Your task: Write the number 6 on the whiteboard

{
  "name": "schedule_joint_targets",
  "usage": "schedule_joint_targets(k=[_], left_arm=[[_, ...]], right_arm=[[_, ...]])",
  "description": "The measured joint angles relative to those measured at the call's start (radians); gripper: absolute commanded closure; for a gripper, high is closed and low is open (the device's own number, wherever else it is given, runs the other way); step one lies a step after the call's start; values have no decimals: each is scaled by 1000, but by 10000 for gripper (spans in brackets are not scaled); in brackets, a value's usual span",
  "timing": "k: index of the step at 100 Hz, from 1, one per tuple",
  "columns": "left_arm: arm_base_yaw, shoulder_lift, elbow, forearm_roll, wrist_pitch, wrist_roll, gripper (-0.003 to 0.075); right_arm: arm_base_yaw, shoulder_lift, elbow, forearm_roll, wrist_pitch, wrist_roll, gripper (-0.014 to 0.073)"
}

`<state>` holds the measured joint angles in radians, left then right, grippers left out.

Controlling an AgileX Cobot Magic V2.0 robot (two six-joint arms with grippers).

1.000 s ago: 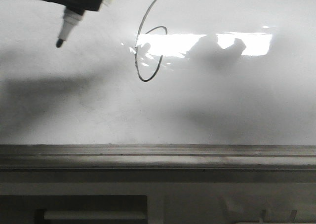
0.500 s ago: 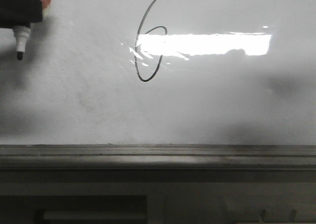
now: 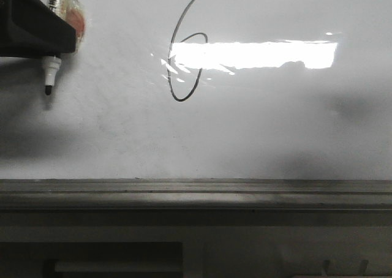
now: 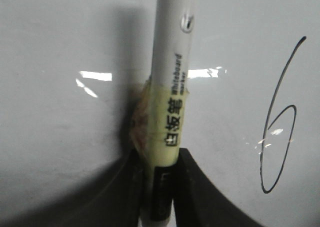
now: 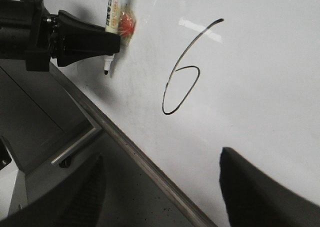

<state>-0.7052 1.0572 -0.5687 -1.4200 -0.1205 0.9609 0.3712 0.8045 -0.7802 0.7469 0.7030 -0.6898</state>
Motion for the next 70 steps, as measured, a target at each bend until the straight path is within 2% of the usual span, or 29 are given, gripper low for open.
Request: schedule_joint_targets(k=[19, 28, 45, 61, 70], left_arm=[[0, 2, 0, -2, 10, 0, 265], [0, -13, 0, 0, 19, -1, 169], [0, -74, 0, 25, 4, 31, 161], [0, -204, 0, 31, 16, 139, 165], [0, -291, 0, 37, 64, 221, 171]], right_arm=[[0, 0, 0, 0, 0, 2, 158], [0, 0, 0, 0, 0, 2, 158], [0, 0, 0, 0, 0, 2, 158], [0, -5, 0, 0, 0, 2, 158], [0, -33, 0, 5, -2, 2, 221]])
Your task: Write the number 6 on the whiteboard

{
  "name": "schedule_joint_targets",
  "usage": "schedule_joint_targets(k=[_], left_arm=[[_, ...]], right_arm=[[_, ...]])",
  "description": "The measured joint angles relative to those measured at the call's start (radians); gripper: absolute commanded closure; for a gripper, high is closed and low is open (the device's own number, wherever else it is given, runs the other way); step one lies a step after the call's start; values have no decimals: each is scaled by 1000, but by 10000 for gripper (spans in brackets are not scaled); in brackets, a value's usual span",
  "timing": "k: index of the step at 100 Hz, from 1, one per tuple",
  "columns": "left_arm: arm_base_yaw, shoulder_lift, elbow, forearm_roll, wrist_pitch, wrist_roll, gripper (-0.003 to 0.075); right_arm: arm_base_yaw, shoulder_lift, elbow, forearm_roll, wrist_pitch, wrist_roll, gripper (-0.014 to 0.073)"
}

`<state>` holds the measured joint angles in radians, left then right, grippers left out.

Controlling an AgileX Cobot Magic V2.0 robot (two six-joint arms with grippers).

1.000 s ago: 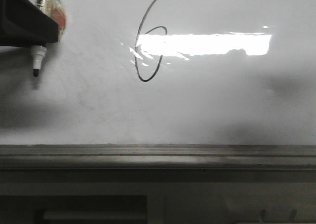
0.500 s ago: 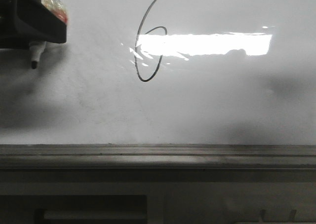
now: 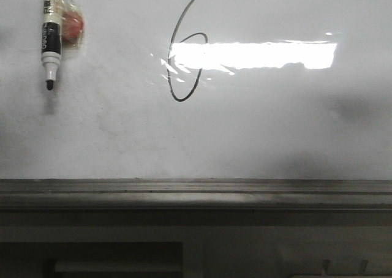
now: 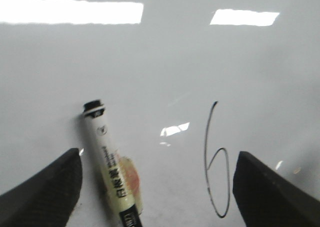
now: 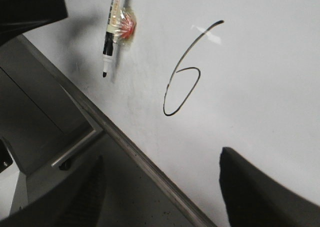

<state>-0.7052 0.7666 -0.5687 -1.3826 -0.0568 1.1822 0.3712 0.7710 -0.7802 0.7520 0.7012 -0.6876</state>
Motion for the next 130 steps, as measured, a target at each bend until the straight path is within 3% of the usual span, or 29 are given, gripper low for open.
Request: schedule_joint_targets(k=[6, 13, 24, 31, 55, 80, 130], left_arm=[[0, -50, 4, 12, 44, 42, 206], [0, -110, 16, 29, 96, 62, 304], [0, -186, 48, 49, 166, 71, 568], [0, -229, 75, 56, 202, 76, 739], [0, -390, 195, 70, 226, 87, 740], [0, -601, 340, 72, 190, 112, 740], [0, -673, 383, -27, 96, 113, 740]], right_arm=[[0, -41, 6, 10, -23, 0, 321], [0, -104, 25, 17, -63, 0, 457], [0, -224, 83, 25, -131, 0, 661], [0, -297, 139, 27, -173, 0, 659], [0, -559, 367, 29, -291, -3, 659], [0, -766, 525, 29, -313, -5, 659], [0, -782, 579, 29, -329, -5, 659]])
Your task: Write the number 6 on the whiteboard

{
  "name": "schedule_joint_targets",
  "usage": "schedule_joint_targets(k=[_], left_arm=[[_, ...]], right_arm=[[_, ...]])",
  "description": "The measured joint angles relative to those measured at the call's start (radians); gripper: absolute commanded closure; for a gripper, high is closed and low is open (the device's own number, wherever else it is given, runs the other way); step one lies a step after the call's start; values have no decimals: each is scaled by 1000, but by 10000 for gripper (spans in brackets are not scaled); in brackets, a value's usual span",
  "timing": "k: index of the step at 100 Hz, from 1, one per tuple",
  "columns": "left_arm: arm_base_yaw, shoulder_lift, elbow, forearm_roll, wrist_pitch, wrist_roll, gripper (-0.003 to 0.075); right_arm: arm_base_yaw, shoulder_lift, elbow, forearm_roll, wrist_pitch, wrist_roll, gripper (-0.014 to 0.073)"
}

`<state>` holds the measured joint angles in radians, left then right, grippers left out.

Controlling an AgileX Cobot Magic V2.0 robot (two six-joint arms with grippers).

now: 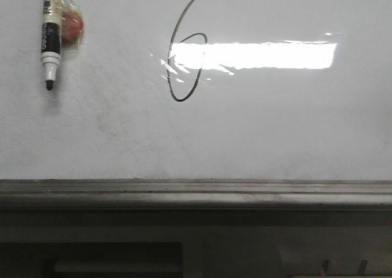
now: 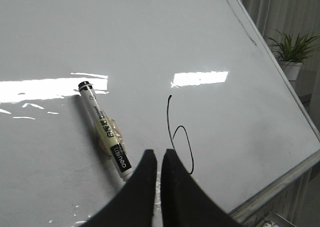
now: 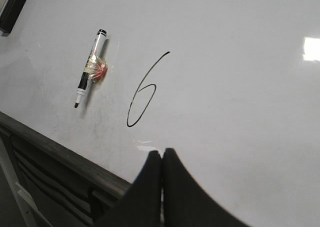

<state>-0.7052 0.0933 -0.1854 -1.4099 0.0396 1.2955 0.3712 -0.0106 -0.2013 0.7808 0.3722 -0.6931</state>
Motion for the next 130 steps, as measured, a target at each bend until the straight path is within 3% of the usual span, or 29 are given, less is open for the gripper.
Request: schedule_joint_targets(k=[79, 88, 101, 112, 130], left_arm=[[0, 0, 1, 28, -2, 0, 740], [3, 0, 3, 190, 6, -73, 740], [53, 0, 17, 644, 22, -491, 740], [161, 0, 32, 912, 50, -753, 740], [377, -16, 65, 1186, 44, -949, 740]], right_arm=[[0, 0, 0, 0, 0, 0, 659], [0, 0, 0, 0, 0, 0, 659], [0, 0, 1, 0, 0, 0, 659], [0, 0, 1, 0, 0, 0, 659], [0, 0, 1, 0, 0, 0, 659]])
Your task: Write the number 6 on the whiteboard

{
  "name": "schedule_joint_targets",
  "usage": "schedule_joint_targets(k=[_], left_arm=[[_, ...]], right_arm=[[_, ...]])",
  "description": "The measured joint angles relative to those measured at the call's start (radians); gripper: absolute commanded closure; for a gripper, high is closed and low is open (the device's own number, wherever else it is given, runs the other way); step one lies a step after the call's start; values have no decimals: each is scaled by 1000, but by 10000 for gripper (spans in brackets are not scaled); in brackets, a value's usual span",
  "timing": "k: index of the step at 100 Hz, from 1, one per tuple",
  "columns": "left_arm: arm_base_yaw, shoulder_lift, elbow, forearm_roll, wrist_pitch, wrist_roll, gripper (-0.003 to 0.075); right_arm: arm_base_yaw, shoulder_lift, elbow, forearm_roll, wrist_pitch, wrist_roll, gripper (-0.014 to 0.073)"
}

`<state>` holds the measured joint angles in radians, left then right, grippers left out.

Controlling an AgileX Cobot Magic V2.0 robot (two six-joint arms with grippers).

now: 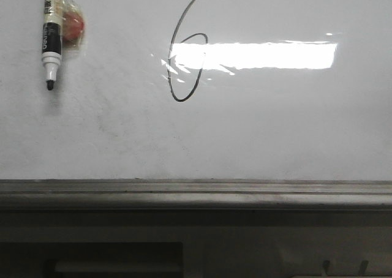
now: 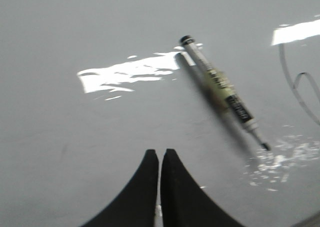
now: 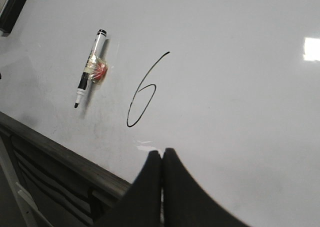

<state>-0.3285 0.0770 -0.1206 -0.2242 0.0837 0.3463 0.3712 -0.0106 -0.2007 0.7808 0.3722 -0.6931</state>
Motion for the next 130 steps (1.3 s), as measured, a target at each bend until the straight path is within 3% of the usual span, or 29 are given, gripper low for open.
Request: schedule_joint_targets(k=[12, 35, 130], left_arm=[[95, -56, 56, 131, -4, -171, 740], [189, -80, 111, 179, -51, -231, 740], [193, -80, 111, 177, -27, -221, 740]], right_arm=[[0, 0, 0, 0, 0, 0, 659], [0, 0, 2, 0, 0, 0, 659], [0, 0, 2, 0, -2, 0, 659]])
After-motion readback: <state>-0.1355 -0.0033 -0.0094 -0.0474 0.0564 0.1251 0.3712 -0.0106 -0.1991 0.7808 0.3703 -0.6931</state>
